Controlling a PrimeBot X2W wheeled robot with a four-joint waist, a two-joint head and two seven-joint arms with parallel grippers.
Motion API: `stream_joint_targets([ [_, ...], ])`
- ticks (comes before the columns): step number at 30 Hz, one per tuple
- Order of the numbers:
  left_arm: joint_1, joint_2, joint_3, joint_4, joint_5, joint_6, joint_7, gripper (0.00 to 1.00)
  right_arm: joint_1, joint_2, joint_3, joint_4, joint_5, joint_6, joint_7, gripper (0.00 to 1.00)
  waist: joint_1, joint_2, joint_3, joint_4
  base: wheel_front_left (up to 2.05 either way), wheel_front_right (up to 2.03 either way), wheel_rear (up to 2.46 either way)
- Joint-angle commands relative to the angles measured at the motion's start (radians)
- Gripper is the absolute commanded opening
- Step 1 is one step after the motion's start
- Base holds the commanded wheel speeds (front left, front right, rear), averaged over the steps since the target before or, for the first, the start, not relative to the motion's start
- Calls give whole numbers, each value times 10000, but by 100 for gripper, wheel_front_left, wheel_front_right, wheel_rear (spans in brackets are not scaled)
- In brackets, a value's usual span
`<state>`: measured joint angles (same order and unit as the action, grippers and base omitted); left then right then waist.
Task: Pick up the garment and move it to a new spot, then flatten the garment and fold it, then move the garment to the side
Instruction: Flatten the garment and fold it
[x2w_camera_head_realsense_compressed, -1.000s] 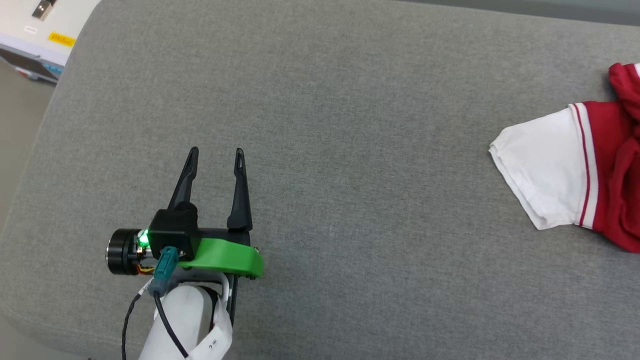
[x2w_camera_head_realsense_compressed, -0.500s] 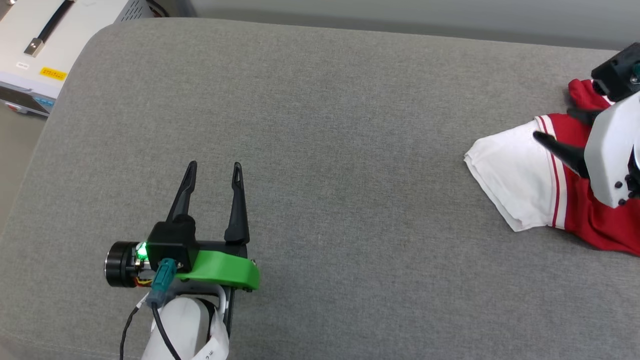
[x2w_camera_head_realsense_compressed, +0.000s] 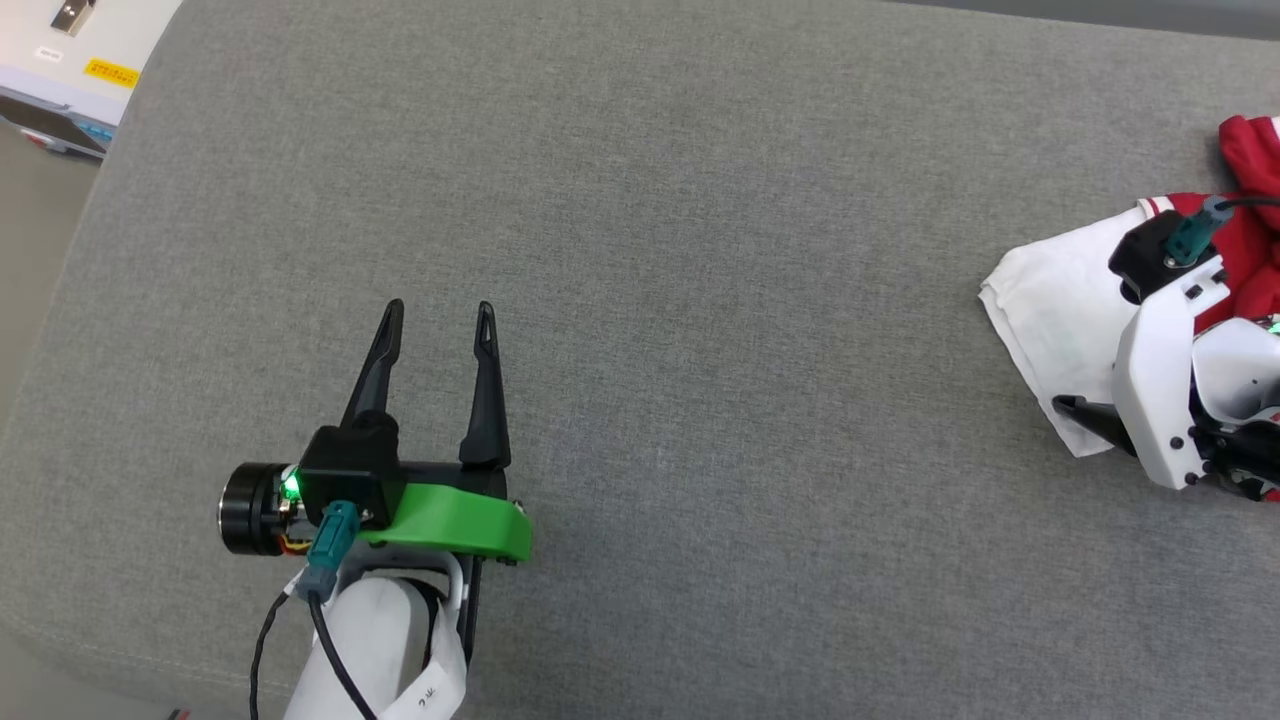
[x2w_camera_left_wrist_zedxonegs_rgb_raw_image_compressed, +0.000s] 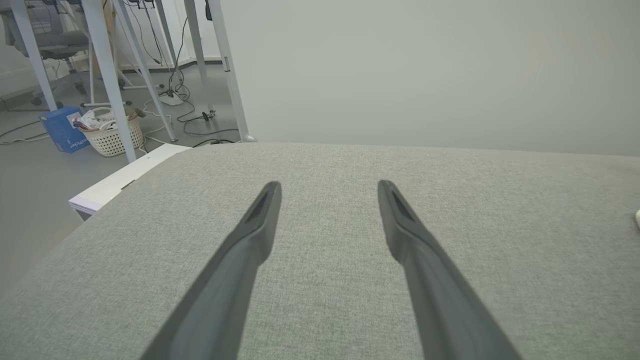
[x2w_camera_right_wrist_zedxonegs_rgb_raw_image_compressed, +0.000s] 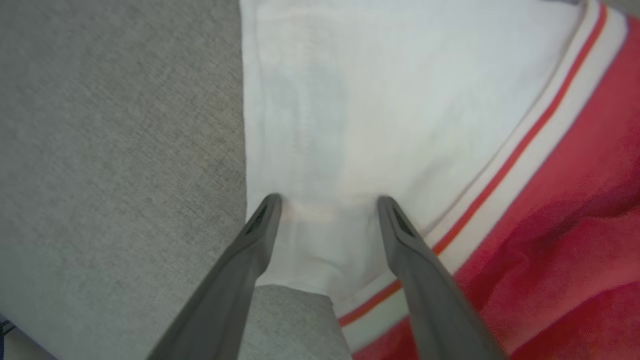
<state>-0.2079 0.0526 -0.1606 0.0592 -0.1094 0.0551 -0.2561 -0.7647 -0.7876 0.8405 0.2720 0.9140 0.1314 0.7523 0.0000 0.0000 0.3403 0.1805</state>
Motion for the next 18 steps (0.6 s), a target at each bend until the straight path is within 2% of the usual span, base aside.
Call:
stream_joint_targets([
  [1, -172, -23, -36, -3, -106, 78, -57, 100, 200, 132, 215, 181, -50, -7, -87, 100, 0, 0, 191, 149, 0, 0, 0],
  [8, -177, -23, -81, 44, -177, 192, -57, 100, 377, 331, 998, 657, -136, -7, -837, 100, 0, 0, 165, 135, 0, 0, 0],
  [9, -178, -23, -76, 64, -187, 202, -57, 100, 351, 325, 1037, 677, -133, -7, -997, 22, 0, 0, 131, 123, 0, 0, 0],
  [10, -175, -23, -74, 91, -199, 210, -57, 100, 309, 312, 1048, 683, -61, -7, -1178, 0, 0, 0, 76, 110, 0, 0, 0],
  [18, -40, -23, -34, 142, -198, 214, -57, 100, -424, 39, 281, -147, 414, -7, -2898, 0, 0, 0, -333, 155, 0, 0, 0],
])
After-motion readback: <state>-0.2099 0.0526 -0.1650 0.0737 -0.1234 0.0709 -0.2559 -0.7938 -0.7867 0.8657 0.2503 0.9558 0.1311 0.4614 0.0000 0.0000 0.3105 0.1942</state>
